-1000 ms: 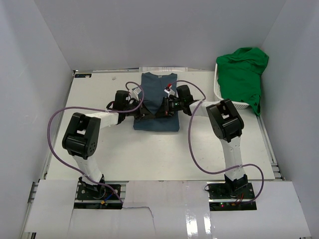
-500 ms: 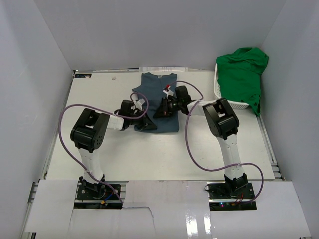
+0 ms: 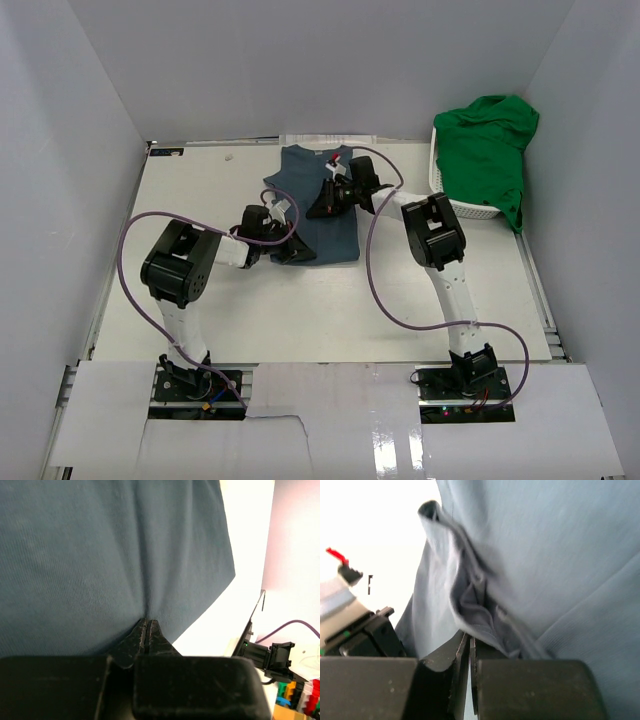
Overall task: Fold and stack the t-shirts
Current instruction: Fold the folded rectangular tshirt in 1/3 of the way
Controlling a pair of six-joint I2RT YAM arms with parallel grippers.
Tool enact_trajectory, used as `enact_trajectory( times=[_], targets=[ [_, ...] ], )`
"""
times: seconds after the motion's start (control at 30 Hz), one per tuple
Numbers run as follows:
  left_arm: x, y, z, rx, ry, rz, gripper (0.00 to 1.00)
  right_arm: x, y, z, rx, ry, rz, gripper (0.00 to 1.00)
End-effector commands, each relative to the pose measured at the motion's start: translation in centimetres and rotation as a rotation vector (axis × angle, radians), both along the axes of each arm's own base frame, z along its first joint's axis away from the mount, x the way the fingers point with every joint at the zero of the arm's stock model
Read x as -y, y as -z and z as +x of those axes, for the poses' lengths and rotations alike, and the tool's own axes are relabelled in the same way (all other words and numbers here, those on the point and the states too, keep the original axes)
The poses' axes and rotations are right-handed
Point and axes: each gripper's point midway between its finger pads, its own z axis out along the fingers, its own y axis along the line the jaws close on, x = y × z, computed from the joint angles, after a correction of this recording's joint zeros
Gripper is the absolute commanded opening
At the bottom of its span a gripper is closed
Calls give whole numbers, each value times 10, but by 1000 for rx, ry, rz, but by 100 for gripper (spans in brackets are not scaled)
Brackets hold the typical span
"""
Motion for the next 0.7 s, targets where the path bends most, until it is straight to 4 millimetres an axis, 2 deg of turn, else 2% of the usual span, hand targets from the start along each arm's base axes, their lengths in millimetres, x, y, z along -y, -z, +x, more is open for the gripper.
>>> enact_trajectory(
  times=[0.0,0.03,0.07,0.1,0.13,0.17,0.2,0.27,0.4,0.5,0.53,0.6,0.63,0.67],
  targets=[
    [-17,38,-30,-106,-23,129,0,10,6,46,79,61,-16,8],
    [-16,38,-31,-109,-22,127,0,14,21,52,56,69,-28,8],
    [-15,37,-33,-111,-18,126,0,12,17,60,70,73,-22,8],
    [-14,37,-34,-109,-16,127,0,9,-2,76,116,76,8,8],
    [-14,35,-34,-107,-17,124,0,10,1,82,115,81,15,8],
    [-12,35,-36,-107,-11,124,0,9,-6,87,118,85,31,8],
    [-12,35,-37,-109,-9,124,0,7,-24,96,153,87,55,8],
    [-11,34,-38,-107,-10,124,0,6,-45,101,191,88,78,8],
    [-11,37,-40,-114,-7,128,0,8,-93,99,275,89,106,8],
    [-9,34,-40,-114,-5,120,0,9,-111,95,301,75,106,8],
    [-8,31,-39,-108,-4,117,0,10,-125,91,318,62,116,8],
    [-6,22,-35,-85,-7,107,0,11,-139,82,338,38,121,8],
    [-6,19,-34,-80,-8,104,0,12,-163,75,376,33,127,8],
    [-3,6,-28,-53,-9,90,0,16,-157,71,384,39,97,8]
  ],
)
